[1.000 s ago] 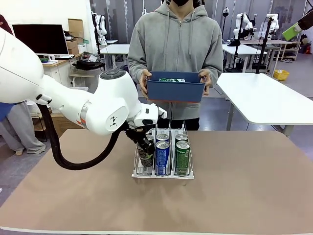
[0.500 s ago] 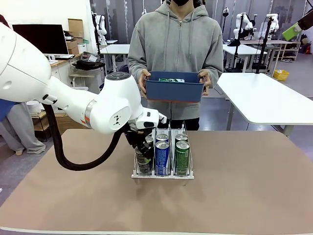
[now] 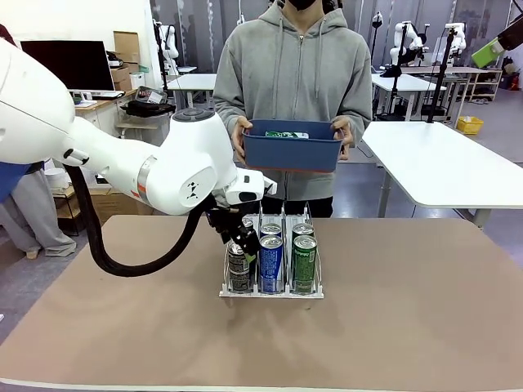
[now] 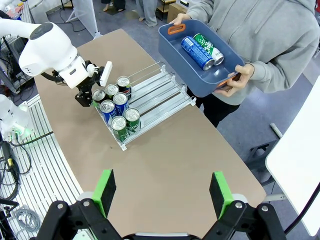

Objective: Fill the beverage cans into the dispenser.
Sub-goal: Place the picked Pepsi coke in the line of the Automatic Can Dispenser with the same cans, then pick up the Sprite handed by the human.

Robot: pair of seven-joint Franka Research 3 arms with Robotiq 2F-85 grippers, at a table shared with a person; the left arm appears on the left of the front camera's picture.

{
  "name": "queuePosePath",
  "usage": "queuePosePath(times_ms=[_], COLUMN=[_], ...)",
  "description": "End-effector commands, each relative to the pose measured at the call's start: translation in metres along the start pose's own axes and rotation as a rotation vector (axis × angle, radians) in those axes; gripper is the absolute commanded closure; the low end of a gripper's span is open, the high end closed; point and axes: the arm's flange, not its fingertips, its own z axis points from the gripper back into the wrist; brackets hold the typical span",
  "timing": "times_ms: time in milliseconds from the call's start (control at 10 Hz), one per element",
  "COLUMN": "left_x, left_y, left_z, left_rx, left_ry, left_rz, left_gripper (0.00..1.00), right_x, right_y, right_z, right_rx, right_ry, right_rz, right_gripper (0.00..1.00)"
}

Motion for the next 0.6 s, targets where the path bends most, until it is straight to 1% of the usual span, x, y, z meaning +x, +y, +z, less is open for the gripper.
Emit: queuePosePath(times_ms=[0, 100, 200, 500], left_x=[-0.017, -0.023, -0.001, -0.001], left_y=[-0.011, -0.014, -0.004, -0.004], left_z=[0.018, 0.026, 0.012, 0.012], left_rx=[0.014, 0.006, 0.009, 0.009], left_ry=[-0.046, -0.053, -0.019, -0.019], left_rz=[0.022, 0.022, 0.003, 0.003], left_gripper=[0.00, 0.00, 0.00, 0.00], right_x=[0.000, 0.000, 0.000, 0.000], right_y=[-0.001, -0.001, -0.001, -0.001], right_z=[0.000, 0.000, 0.000, 0.000], right_rx=[0.001, 0.001, 0.001, 0.001], right_ry=[0.000, 0.000, 0.000, 0.000], right_rz=[0.000, 0.000, 0.000, 0.000], right_gripper=[0.00, 0.00, 0.00, 0.00])
